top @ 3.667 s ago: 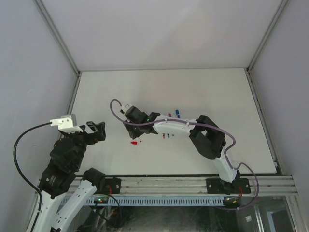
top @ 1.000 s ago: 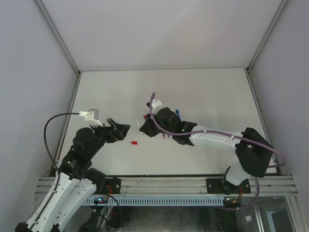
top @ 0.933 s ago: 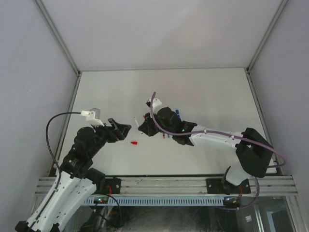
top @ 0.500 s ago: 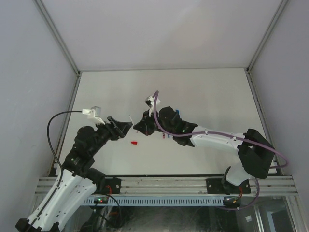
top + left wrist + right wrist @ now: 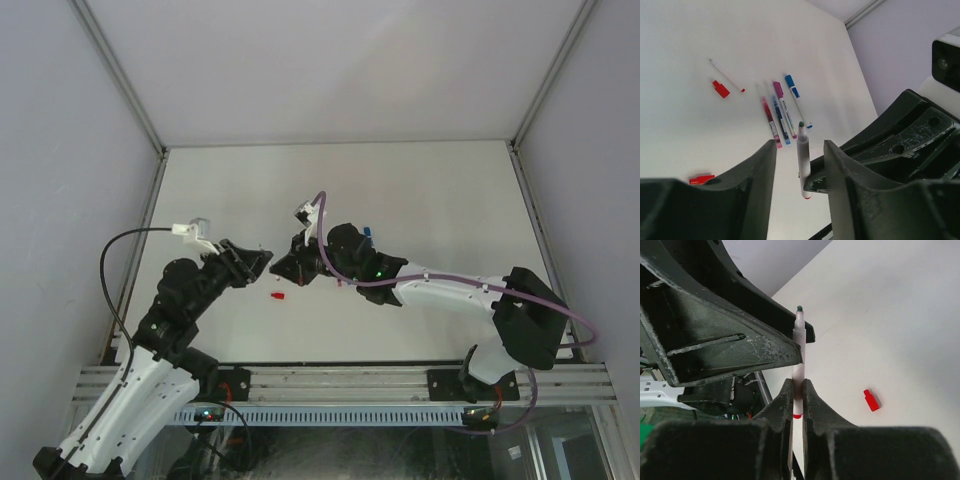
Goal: Insert the pens into the pen caps
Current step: Pick up the pen from the center of the board.
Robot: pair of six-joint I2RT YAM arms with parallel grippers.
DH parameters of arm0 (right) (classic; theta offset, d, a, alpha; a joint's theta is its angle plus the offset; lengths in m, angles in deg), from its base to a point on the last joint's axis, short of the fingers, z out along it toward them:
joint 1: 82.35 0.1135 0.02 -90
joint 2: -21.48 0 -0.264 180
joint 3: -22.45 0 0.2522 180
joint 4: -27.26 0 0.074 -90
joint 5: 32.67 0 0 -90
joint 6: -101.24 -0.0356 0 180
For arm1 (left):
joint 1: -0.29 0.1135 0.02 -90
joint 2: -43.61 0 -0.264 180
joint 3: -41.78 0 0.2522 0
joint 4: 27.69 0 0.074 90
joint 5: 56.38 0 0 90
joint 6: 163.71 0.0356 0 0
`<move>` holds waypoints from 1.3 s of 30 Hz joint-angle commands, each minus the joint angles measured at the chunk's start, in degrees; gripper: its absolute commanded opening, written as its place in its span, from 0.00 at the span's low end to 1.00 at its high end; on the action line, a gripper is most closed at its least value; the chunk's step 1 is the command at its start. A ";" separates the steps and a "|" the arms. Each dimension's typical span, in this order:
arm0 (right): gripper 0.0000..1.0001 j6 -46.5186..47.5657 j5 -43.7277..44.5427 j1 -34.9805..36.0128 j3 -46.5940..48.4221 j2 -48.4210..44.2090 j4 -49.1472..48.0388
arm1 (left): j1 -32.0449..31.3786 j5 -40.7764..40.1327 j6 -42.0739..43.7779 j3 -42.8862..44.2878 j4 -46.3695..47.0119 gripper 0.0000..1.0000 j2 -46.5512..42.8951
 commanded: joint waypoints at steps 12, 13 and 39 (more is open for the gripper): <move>0.09 0.84 -0.16 0.34 1.53 -0.56 -3.64 | 0.34 1.31 -0.22 -1.04 3.71 0.05 -0.45; 0.16 0.97 -0.21 0.47 1.52 -0.42 -3.34 | 0.36 1.27 -0.22 -1.03 3.66 0.03 -0.54; 0.00 -0.59 1.08 0.88 1.54 -0.67 -3.27 | 0.34 0.73 -0.38 -0.99 2.07 0.68 -0.57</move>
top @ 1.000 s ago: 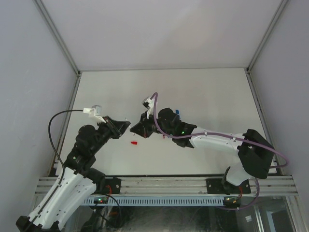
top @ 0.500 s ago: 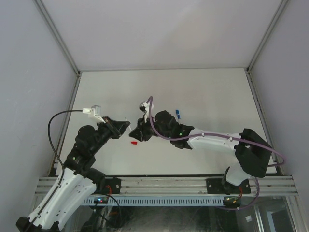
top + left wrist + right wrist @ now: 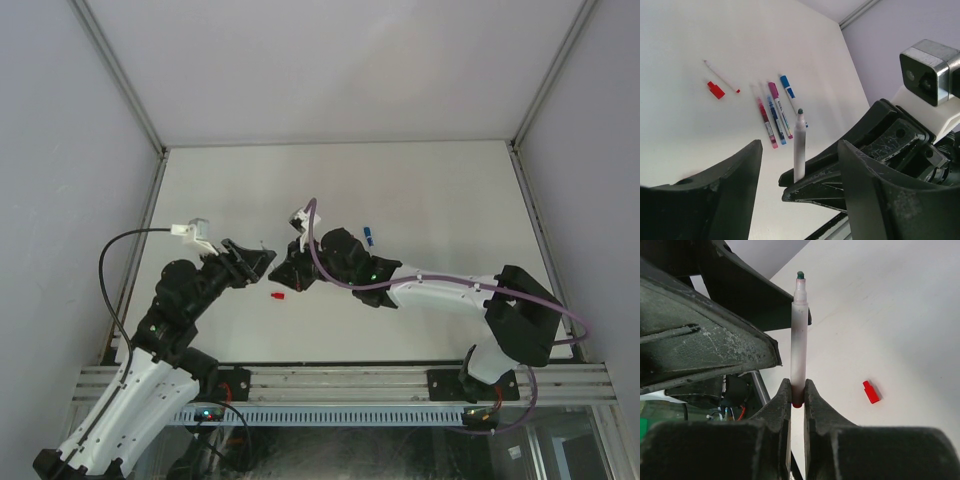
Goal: Insert the pens into the pen caps
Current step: Pick up the pen from the center of the board.
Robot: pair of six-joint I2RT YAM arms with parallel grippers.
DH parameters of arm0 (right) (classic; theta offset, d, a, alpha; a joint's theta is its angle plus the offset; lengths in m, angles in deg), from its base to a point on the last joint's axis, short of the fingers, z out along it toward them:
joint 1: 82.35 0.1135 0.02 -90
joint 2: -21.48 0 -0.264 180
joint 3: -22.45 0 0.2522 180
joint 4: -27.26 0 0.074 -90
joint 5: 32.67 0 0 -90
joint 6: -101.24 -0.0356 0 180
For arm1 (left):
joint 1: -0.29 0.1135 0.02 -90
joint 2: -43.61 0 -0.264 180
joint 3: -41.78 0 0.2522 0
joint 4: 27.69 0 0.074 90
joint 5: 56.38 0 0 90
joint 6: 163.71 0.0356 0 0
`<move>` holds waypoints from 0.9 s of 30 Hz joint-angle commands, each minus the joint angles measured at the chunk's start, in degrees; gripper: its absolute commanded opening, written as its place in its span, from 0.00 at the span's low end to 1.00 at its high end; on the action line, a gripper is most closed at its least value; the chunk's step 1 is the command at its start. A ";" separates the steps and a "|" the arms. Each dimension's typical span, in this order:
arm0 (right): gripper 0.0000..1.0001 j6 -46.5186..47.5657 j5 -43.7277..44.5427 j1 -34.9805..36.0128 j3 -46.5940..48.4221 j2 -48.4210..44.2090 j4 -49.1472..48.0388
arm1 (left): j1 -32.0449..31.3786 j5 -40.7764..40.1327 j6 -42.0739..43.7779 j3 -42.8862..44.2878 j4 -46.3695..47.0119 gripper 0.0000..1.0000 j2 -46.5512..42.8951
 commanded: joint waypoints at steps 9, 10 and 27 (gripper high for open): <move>0.00 -2.26 0.19 -0.77 2.22 -3.05 -5.78 | 0.34 1.89 -0.24 -1.70 3.58 0.54 0.02; 0.00 -2.20 0.21 -0.76 2.22 -3.09 -5.96 | 0.36 2.17 -0.31 -1.87 3.84 0.52 0.03; 0.00 -1.61 0.27 -0.69 2.61 -3.48 -8.26 | 0.34 4.24 -0.27 -1.72 4.80 0.01 0.82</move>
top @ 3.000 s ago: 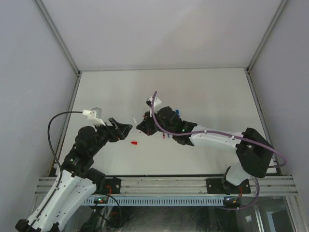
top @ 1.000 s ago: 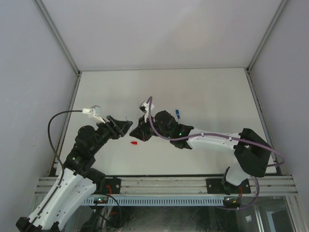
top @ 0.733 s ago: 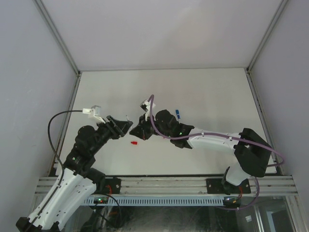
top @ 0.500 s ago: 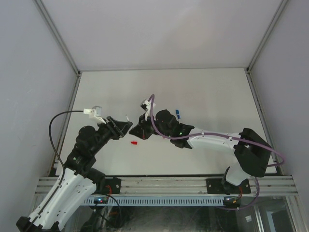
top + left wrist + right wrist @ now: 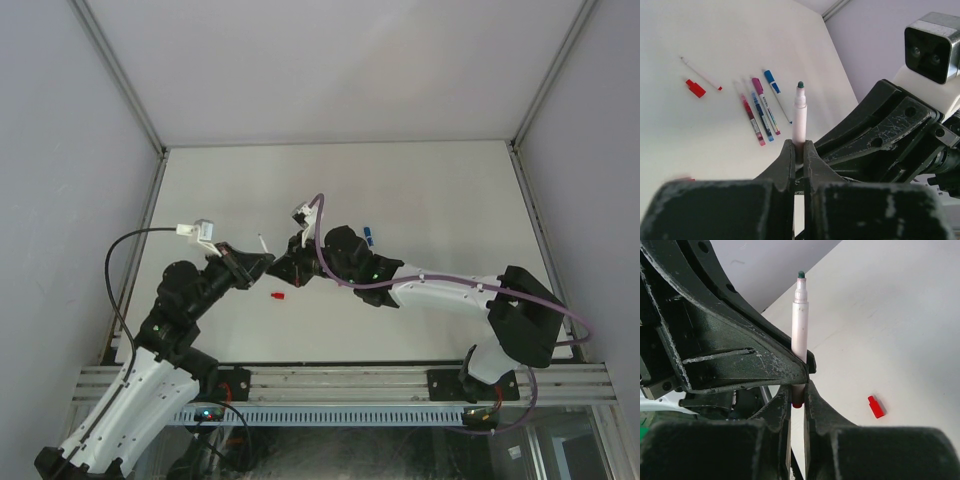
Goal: Insert the pens into the pen caps
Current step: Pick up the pen from the center of the board, then pick up the pen cap from the center of the board.
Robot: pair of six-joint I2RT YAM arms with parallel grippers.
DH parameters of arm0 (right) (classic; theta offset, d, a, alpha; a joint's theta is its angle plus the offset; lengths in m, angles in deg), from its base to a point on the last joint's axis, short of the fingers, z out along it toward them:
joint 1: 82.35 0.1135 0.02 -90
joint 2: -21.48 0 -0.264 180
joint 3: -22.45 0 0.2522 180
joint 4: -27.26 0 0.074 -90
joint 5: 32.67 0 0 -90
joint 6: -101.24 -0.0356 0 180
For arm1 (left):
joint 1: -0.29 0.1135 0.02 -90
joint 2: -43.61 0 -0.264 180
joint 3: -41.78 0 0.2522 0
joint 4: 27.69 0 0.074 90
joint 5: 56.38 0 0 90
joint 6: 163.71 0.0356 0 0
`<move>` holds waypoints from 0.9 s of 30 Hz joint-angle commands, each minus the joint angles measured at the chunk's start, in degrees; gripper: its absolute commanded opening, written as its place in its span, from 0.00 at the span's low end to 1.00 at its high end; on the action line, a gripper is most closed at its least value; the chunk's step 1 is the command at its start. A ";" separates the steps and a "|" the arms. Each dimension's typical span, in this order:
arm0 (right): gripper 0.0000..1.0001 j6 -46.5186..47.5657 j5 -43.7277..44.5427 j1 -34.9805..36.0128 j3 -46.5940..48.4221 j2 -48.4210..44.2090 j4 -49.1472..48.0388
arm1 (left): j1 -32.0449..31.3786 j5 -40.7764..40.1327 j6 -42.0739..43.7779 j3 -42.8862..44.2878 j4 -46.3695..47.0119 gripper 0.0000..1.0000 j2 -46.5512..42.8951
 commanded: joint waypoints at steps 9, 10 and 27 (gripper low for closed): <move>0.21 3.46 3.07 0.31 2.61 -5.38 1.17 | 0.37 -2.23 4.58 3.41 -4.93 0.00 0.71; 0.25 4.30 3.76 0.41 2.65 -5.99 2.36 | 0.41 -2.93 5.26 3.97 -6.10 0.00 0.53; 0.64 3.42 20.77 1.16 2.39 -5.38 19.91 | 0.36 -19.97 17.60 16.51 -26.43 0.00 -3.48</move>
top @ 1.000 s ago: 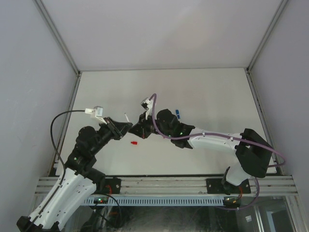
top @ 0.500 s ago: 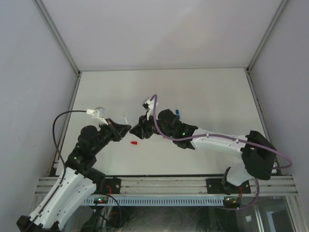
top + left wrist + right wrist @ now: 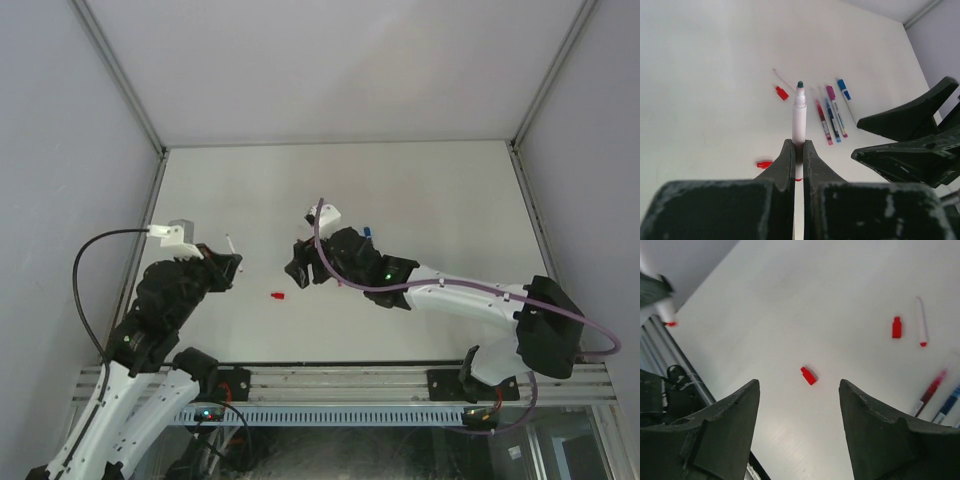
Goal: Insert the pens into the pen caps
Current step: Pick up the pen cap from the center of the board.
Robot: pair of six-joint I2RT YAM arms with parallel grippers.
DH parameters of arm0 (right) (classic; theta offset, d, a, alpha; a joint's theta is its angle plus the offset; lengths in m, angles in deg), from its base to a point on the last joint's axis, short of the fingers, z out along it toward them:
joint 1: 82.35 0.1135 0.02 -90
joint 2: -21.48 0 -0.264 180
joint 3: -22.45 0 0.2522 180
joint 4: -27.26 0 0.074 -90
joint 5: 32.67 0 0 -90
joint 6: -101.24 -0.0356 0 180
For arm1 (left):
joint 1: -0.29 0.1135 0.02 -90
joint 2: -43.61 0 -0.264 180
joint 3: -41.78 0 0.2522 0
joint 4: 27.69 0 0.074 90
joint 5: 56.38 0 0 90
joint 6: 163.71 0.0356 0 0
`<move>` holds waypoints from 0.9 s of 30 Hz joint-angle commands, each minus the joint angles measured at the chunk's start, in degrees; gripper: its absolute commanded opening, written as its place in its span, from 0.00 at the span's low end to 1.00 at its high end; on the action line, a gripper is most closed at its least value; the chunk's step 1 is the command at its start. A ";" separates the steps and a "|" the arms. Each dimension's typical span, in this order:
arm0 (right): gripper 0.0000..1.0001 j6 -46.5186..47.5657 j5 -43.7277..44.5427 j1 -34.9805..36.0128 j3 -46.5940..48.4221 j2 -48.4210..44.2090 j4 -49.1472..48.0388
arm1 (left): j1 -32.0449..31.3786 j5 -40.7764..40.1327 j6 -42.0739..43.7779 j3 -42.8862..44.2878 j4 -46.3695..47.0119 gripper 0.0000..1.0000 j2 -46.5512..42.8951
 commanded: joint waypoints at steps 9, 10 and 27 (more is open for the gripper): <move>0.63 -15.79 5.92 1.30 10.69 11.67 13.65 | 0.26 -9.59 7.25 7.14 -9.13 0.00 -4.85; 0.65 -18.01 6.10 1.57 11.96 12.83 14.76 | 0.25 -10.16 7.44 7.17 -9.57 0.00 -5.25; 0.78 -44.18 18.05 6.31 57.00 44.82 58.43 | 0.26 -20.70 7.39 8.30 -14.43 0.00 -14.20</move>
